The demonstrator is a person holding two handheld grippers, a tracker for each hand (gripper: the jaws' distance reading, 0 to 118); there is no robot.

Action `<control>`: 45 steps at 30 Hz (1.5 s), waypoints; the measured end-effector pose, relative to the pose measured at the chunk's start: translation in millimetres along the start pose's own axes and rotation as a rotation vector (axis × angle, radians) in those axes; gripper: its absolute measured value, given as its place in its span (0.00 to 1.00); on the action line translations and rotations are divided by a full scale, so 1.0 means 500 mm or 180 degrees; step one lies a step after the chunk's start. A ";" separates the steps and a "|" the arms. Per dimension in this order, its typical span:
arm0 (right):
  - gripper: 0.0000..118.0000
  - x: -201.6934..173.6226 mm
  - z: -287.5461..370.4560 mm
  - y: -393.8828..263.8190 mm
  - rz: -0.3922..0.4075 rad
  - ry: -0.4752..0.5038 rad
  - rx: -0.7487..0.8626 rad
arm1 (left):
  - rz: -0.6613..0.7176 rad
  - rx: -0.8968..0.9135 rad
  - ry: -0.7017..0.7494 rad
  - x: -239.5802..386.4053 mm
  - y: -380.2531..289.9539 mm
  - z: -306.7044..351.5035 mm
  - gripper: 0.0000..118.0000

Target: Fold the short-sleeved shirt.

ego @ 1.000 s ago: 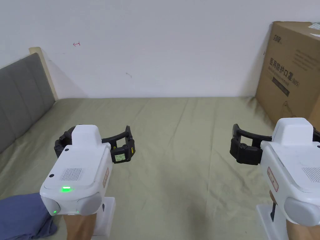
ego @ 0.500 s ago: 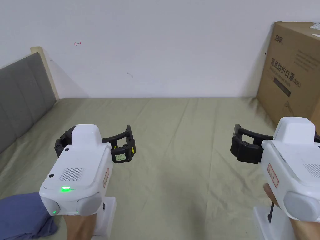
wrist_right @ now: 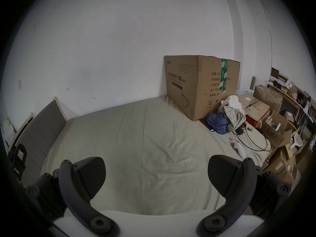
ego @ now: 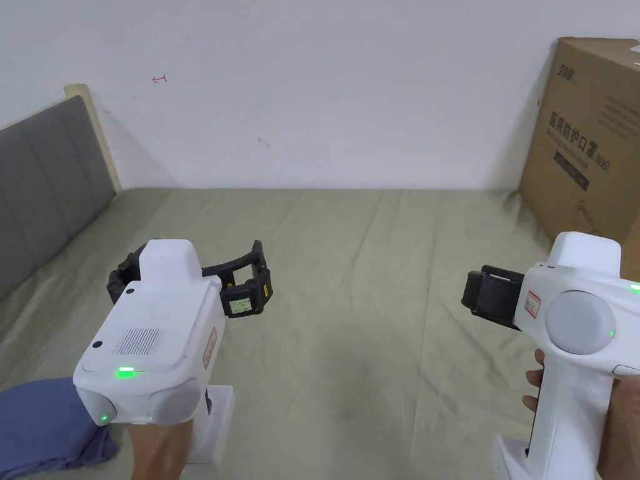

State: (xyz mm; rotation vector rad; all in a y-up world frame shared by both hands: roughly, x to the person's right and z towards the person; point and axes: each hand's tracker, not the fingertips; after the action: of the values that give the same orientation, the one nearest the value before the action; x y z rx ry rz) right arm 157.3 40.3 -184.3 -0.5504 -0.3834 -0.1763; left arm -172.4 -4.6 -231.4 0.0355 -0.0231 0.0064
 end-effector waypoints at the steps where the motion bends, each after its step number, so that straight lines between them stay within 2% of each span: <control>1: 0.99 -0.003 0.002 -0.001 0.0028 0.0007 0.0001 | 0.0001 0.0004 -0.0001 0.000 0.000 0.000 1.00; 6: 0.99 -0.013 0.003 -0.010 0.0195 -0.0019 0.0146 | -0.0007 -0.0004 0.0000 -0.001 -0.002 -0.002 1.00; 17: 0.99 0.009 -0.011 -0.008 0.0060 0.0255 0.0098 | 0.0007 0.0019 -0.0005 -0.004 -0.002 -0.001 1.00; 21: 0.99 0.011 -0.004 -0.018 0.0043 0.0263 0.0477 | -0.0003 0.0023 -0.0009 -0.003 -0.002 -0.001 1.00; 25: 0.99 0.029 0.003 -0.045 0.0053 0.0592 0.1165 | -0.0012 0.0025 -0.0007 -0.004 -0.002 0.000 1.00; 27: 0.99 0.032 0.006 -0.060 0.0168 0.0700 0.1541 | -0.0011 0.0034 -0.0005 -0.005 -0.003 0.000 1.00; 29: 0.99 0.029 0.008 -0.070 0.0317 0.0644 0.1747 | -0.0009 0.0030 -0.0002 -0.006 -0.003 -0.001 1.00; 33: 1.00 0.024 0.009 -0.084 0.0446 0.0486 0.1976 | -0.0026 0.0033 0.0002 -0.007 -0.004 -0.003 1.00; 39: 1.00 0.029 0.008 -0.078 0.0349 0.0567 0.1946 | -0.0023 0.0044 0.0005 -0.010 -0.005 -0.001 1.00; 45: 1.00 0.030 0.005 -0.077 0.0371 0.0571 0.1906 | -0.0034 0.0047 0.0006 -0.011 -0.005 0.002 1.00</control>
State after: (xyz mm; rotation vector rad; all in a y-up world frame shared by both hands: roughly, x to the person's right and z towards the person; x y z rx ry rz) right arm 160.2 8.5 -158.2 0.0350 -0.2114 0.0066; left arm -178.1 -7.3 -230.9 0.0503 -0.0208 -0.0041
